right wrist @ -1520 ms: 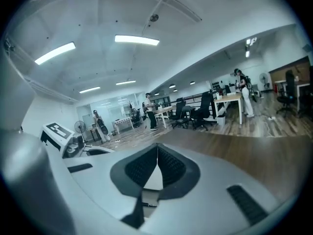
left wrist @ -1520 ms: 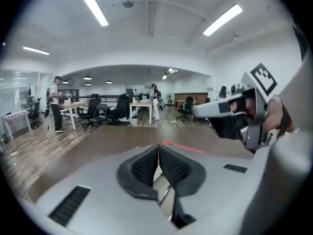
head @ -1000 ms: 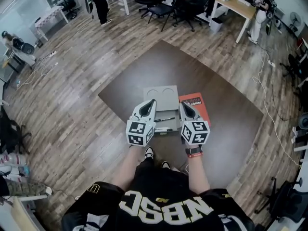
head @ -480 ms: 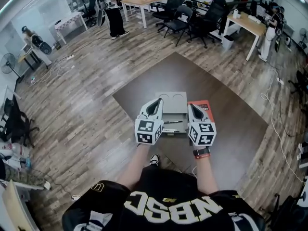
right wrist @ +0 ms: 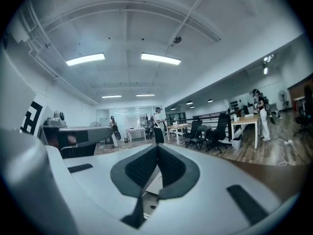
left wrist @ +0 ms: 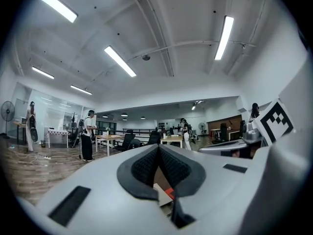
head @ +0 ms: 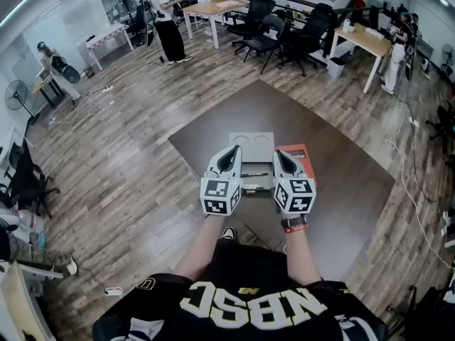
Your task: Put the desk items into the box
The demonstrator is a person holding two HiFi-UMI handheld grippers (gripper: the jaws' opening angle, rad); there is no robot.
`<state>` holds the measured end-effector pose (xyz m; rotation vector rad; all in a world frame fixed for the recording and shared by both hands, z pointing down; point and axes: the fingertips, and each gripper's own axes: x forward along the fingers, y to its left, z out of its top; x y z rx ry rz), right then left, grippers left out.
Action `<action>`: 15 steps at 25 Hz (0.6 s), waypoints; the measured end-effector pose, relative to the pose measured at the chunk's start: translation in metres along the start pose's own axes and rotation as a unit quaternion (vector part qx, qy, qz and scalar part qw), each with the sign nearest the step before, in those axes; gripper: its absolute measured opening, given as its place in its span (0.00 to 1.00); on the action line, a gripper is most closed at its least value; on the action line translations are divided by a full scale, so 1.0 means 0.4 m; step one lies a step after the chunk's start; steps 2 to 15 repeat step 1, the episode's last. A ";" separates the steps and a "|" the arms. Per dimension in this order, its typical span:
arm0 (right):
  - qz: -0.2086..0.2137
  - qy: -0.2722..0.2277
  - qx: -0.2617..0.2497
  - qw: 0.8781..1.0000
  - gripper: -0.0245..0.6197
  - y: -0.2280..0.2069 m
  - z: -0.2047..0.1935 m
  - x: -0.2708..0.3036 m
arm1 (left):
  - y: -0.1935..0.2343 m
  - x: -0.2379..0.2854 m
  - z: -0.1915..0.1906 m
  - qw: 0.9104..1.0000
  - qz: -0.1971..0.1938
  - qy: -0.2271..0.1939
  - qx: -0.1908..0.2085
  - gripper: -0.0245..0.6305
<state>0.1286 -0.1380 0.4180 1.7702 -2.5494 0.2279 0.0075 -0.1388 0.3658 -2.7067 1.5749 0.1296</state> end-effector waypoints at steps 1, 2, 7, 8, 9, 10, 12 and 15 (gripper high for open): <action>0.003 0.001 -0.003 1.000 0.05 0.007 -0.005 -0.004 | -0.009 -0.009 -0.004 1.000 0.000 -0.003 -0.001 0.06; 0.003 0.001 -0.003 1.000 0.05 0.007 -0.005 -0.004 | -0.009 -0.009 -0.004 1.000 0.000 -0.003 -0.001 0.06; 0.003 0.001 -0.003 1.000 0.05 0.007 -0.005 -0.004 | -0.009 -0.009 -0.004 1.000 0.000 -0.003 -0.001 0.06; 0.003 0.001 -0.003 1.000 0.05 0.007 -0.005 -0.004 | -0.009 -0.009 -0.004 1.000 0.000 -0.003 -0.001 0.06; 0.003 0.001 -0.003 1.000 0.05 0.007 -0.005 -0.004 | -0.009 -0.009 -0.004 1.000 0.000 -0.003 -0.001 0.06; 0.003 0.001 -0.003 1.000 0.05 0.007 -0.005 -0.004 | -0.009 -0.009 -0.004 1.000 0.000 -0.003 -0.001 0.06; 0.003 0.001 -0.003 1.000 0.05 0.007 -0.005 -0.004 | -0.009 -0.009 -0.004 1.000 0.000 -0.003 -0.001 0.06; 0.003 0.001 -0.003 1.000 0.05 0.007 -0.005 -0.004 | -0.009 -0.009 -0.004 1.000 0.000 -0.003 -0.001 0.06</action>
